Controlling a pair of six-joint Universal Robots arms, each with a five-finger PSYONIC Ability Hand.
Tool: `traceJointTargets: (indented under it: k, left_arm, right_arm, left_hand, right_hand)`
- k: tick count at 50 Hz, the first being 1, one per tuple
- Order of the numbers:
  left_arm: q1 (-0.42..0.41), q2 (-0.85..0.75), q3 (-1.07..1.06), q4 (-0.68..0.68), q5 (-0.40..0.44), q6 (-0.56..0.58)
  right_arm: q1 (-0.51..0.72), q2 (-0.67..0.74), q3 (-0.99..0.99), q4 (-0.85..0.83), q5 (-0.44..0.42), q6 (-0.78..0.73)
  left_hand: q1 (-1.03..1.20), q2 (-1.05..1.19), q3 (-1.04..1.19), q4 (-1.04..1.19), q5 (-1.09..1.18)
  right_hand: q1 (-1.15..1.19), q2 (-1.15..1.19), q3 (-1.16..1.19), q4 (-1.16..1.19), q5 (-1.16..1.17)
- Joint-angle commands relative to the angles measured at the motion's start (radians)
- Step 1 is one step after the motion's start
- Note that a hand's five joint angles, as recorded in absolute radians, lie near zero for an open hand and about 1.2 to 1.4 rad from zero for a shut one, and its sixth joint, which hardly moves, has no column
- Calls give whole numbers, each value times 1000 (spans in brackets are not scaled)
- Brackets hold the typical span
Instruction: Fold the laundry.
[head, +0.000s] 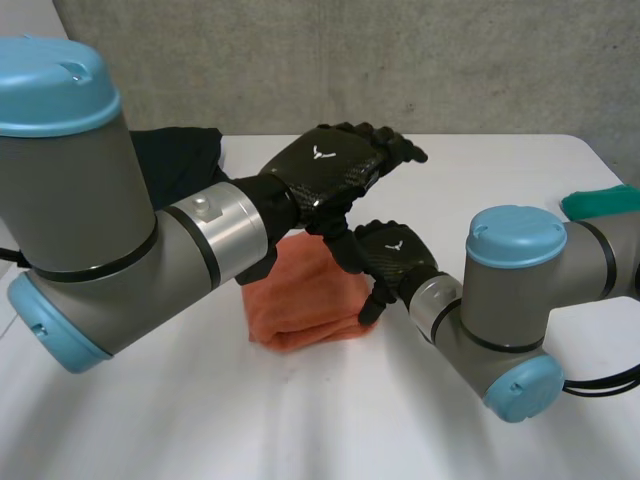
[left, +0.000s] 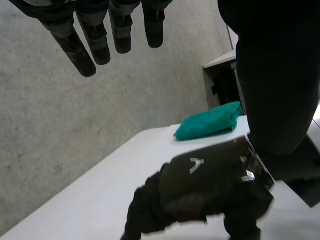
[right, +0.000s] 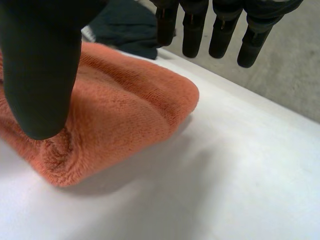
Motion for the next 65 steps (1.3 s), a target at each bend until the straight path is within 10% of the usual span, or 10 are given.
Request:
traceJointTargets:
  k: [1,45,48,53,65]
  left_arm:
    - [4,44,-2,2,-2,-6]
    - [54,62,-57,2,-2,-23]
    - [56,62,-57,2,-2,-24]
    - [64,64,-57,2,-2,-27]
    - [82,101,-37,4,-2,-29]
  right_arm:
    - [83,6,31,-34,50,-218]
    - [164,209,-83,-319,113,-368]
    - [164,217,-93,-328,113,-364]
    - [156,220,-112,-356,114,-334]
    - [46,123,-170,-454,154,-176]
  left_hand:
    - [-17,-22,-29,-22,-43]
    - [-17,-22,-29,-22,-43]
    - [-17,-22,-29,-22,-43]
    - [-17,-22,-29,-22,-43]
    - [-17,-22,-29,-22,-43]
  right_hand:
    - [-64,-69,-51,-61,-35]
    - [97,93,110,101,126]
    - [191,187,204,194,220]
    - [1120,1116,1133,1124,1149]
    - [1122,1118,1135,1126,1151]
